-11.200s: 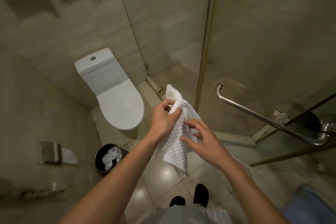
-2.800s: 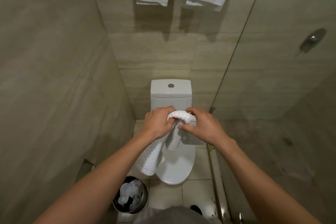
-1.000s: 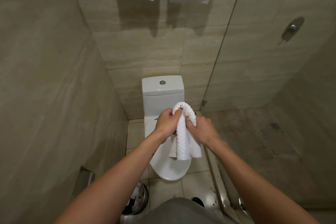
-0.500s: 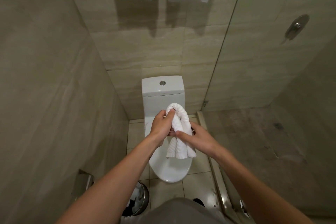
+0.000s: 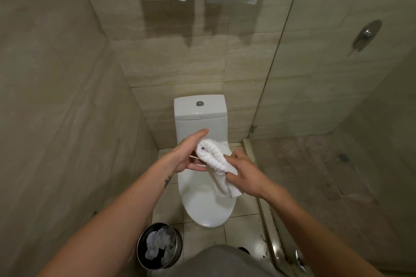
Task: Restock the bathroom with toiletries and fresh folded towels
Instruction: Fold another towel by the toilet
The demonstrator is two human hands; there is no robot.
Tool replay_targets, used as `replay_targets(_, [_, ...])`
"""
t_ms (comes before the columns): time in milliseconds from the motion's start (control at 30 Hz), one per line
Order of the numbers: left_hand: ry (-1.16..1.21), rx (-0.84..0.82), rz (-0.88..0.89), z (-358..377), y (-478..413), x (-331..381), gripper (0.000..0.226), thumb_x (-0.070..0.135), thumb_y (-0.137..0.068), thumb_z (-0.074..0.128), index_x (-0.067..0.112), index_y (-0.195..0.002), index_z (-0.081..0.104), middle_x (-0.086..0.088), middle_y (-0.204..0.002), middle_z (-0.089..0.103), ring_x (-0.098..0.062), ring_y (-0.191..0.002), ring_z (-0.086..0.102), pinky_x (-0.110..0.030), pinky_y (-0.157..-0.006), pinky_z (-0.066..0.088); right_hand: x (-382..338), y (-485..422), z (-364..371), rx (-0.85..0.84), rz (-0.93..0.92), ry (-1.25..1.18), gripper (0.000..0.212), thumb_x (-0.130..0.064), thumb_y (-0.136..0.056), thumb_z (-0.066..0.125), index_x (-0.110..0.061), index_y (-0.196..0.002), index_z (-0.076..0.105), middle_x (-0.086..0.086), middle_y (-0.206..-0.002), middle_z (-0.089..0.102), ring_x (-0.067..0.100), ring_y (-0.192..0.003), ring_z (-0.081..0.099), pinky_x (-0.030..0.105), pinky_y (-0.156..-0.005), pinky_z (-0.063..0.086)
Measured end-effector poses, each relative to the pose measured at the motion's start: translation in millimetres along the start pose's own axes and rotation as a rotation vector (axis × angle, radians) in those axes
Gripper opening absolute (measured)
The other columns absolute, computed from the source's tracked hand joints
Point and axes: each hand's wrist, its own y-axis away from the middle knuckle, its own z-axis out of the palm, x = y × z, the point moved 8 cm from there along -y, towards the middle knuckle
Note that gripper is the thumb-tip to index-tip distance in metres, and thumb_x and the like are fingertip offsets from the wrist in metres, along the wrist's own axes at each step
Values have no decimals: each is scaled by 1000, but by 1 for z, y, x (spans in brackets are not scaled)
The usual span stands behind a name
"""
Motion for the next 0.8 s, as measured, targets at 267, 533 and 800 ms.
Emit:
replay_targets(267, [16, 116, -34, -3, -11, -14, 37, 14, -80, 65, -3, -113, 64, -19, -104, 72, -29, -76, 74, -41, -62, 61, 19, 5, -3, 22, 84, -74, 52, -20, -83, 66, -48, -126, 57, -3, -101, 45, 9, -98, 47, 19, -88, 39])
replay_targets(533, [24, 192, 69, -10, -8, 1, 33, 10, -79, 66, -7, -108, 63, -17, -85, 70, -28, -68, 71, -37, -59, 59, 45, 17, 2, -19, 442, -509, 30, -45, -97, 53, -23, -108, 71, -4, -106, 73, 15, -101, 67, 37, -96, 51])
replay_targets(800, [39, 164, 118, -11, -2, 10, 25, 12, -80, 65, -2, -101, 66, -15, -83, 69, -29, -71, 69, -38, -64, 59, 53, 19, 14, -17, 714, -733, 23, -36, -91, 58, -16, -88, 67, -3, -75, 63, 9, -66, 56, 24, -64, 48])
